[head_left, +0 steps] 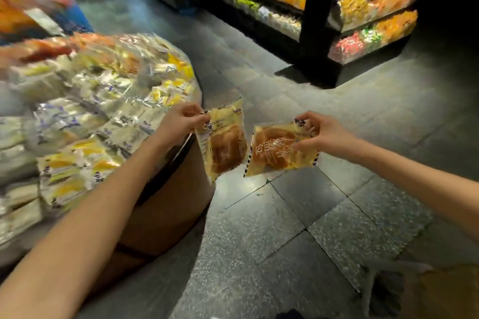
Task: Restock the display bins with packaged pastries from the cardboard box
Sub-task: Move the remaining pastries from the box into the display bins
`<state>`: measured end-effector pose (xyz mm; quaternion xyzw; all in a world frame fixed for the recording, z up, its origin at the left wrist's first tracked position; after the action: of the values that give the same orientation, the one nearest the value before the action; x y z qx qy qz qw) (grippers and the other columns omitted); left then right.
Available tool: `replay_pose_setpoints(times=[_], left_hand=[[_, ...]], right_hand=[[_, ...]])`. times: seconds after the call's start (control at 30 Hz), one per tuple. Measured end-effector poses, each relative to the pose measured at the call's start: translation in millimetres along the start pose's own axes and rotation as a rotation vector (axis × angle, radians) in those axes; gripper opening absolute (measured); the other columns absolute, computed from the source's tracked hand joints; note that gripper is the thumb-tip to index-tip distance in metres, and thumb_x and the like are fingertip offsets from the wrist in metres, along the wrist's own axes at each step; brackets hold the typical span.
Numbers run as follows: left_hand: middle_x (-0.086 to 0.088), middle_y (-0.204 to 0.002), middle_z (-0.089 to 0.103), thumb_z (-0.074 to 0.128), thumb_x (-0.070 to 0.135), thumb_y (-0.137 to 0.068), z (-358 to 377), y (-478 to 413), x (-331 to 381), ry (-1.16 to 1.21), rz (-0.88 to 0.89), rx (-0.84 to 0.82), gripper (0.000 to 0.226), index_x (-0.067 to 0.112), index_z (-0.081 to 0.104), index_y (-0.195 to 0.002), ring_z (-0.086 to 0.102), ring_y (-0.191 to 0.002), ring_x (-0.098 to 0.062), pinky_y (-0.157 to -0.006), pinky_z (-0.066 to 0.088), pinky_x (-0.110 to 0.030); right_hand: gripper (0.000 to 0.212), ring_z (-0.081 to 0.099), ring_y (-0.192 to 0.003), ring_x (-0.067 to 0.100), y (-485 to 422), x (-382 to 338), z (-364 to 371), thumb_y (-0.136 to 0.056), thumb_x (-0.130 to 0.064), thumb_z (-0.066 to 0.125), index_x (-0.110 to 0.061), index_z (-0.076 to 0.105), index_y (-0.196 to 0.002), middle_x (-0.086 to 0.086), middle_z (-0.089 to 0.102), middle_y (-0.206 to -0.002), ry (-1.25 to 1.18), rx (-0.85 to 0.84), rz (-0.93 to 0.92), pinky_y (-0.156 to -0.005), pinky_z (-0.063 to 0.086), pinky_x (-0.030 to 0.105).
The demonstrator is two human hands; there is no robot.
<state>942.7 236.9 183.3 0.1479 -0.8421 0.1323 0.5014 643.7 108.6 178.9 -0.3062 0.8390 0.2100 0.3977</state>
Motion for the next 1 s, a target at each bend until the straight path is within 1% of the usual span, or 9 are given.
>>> replay_pose_setpoints(times=[0.07,0.17,0.3,0.5,0.57,0.73,0.83,0.93,1.0], left_hand=[[-0.002,-0.067,0.061,0.070,0.006,-0.088,-49,20,-27,-0.006,-0.067,0.054,0.020,0.013,0.059,-0.072,0.057,-0.057,0.003,-0.055,0.045,-0.012],[-0.002,-0.068,0.065,0.070,0.009,-0.088,-122,49,-64,-0.021,-0.141,0.153,0.017,0.007,0.060,-0.075,0.062,-0.058,0.002,-0.054,0.046,-0.012],[-0.011,-0.077,0.067,0.071,0.014,-0.088,-207,86,-108,-0.058,-0.183,0.246,0.016,0.012,0.062,-0.075,0.063,-0.069,-0.008,-0.063,0.050,-0.023],[-0.014,-0.083,0.066,0.072,0.013,-0.086,-307,156,-167,-0.084,-0.300,0.430,0.012,0.007,0.065,-0.080,0.060,-0.078,-0.023,-0.066,0.051,-0.028],[-0.012,-0.081,0.065,0.073,0.014,-0.086,-334,180,-183,-0.092,-0.346,0.502,0.015,0.016,0.063,-0.074,0.059,-0.077,-0.022,-0.069,0.049,-0.032],[-0.009,-0.075,0.062,0.073,0.013,-0.086,-390,228,-220,-0.084,-0.415,0.645,0.016,0.014,0.063,-0.073,0.057,-0.071,-0.019,-0.062,0.048,-0.028],[-0.004,-0.068,0.061,0.074,0.015,-0.086,-426,247,-246,-0.079,-0.450,0.688,0.016,0.013,0.064,-0.072,0.056,-0.064,-0.017,-0.060,0.047,-0.030],[-0.006,-0.074,0.064,0.073,0.016,-0.086,-464,254,-270,-0.090,-0.492,0.728,0.015,0.005,0.065,-0.079,0.057,-0.070,-0.015,-0.067,0.047,-0.031],[0.005,-0.070,0.063,0.074,0.014,-0.085,-491,253,-282,-0.075,-0.505,0.771,0.014,0.006,0.065,-0.077,0.056,-0.066,-0.006,-0.066,0.046,-0.026]], right_hand=[[0.043,0.056,-0.075,0.007,-22,-33,41,-0.077,-0.007,0.077,-0.027,0.056,-0.109,-0.004,0.054,-0.092,-0.002,-0.064,-0.040,-0.053,0.046,0.010],[0.045,0.060,-0.082,0.011,-54,-84,102,-0.078,-0.010,0.078,-0.028,0.056,-0.112,-0.003,0.056,-0.097,0.014,-0.167,-0.100,-0.060,0.051,0.014],[0.045,0.064,-0.087,0.017,-92,-138,182,-0.076,-0.012,0.078,-0.033,0.057,-0.110,-0.001,0.057,-0.099,-0.004,-0.269,-0.181,-0.074,0.060,0.032],[0.050,0.062,-0.087,0.007,-131,-217,294,-0.078,-0.017,0.079,-0.035,0.053,-0.117,-0.012,0.055,-0.099,-0.020,-0.459,-0.278,-0.072,0.052,0.016],[0.053,0.060,-0.091,0.009,-144,-241,330,-0.076,-0.021,0.081,-0.034,0.054,-0.120,-0.011,0.055,-0.102,0.010,-0.516,-0.319,-0.073,0.051,0.018],[0.056,0.060,-0.087,0.015,-175,-301,408,-0.072,-0.031,0.084,-0.039,0.055,-0.119,-0.008,0.057,-0.102,0.103,-0.606,-0.429,-0.076,0.051,0.027],[0.058,0.063,-0.094,0.016,-194,-338,450,-0.076,-0.022,0.082,-0.030,0.057,-0.127,-0.001,0.060,-0.111,0.061,-0.706,-0.458,-0.071,0.052,0.015],[0.056,0.065,-0.097,0.019,-217,-370,489,-0.074,-0.017,0.083,-0.027,0.057,-0.123,0.003,0.062,-0.112,0.054,-0.794,-0.482,-0.083,0.057,0.030],[0.054,0.064,-0.089,0.013,-237,-393,512,-0.073,-0.011,0.083,-0.025,0.059,-0.119,-0.002,0.062,-0.101,0.059,-0.808,-0.507,-0.079,0.053,0.019]])
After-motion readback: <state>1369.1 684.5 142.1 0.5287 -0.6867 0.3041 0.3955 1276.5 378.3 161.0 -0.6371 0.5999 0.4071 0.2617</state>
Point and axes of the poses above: each hand's wrist, its own y-axis away from the middle knuckle, its own z-axis out of the palm, x = y × z, the point moved 3 cm from there along -y, towards the middle knuckle
